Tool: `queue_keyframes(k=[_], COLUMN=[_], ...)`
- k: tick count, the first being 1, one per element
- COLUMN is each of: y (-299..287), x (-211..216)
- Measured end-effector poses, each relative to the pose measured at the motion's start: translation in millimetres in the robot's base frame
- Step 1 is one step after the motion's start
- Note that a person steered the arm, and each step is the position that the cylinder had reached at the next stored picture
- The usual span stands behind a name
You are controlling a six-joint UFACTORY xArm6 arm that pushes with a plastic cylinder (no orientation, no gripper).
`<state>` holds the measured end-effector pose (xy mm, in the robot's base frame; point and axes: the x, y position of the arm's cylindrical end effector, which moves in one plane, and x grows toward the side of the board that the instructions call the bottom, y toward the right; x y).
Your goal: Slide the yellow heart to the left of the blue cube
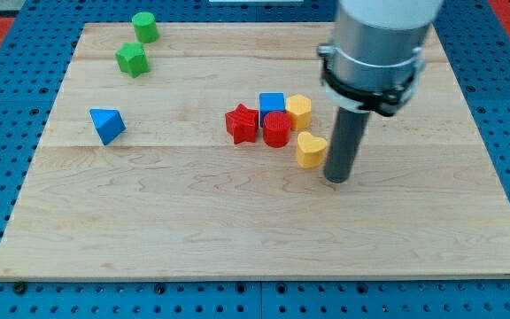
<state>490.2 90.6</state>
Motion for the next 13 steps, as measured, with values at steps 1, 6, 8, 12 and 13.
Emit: queue_keyframes(k=[1, 6, 8, 12, 13], y=[56.9, -171.5, -225.9, -222.7, -220.2], x=[-26.4, 54.4, -48.3, -99.2, -93.3])
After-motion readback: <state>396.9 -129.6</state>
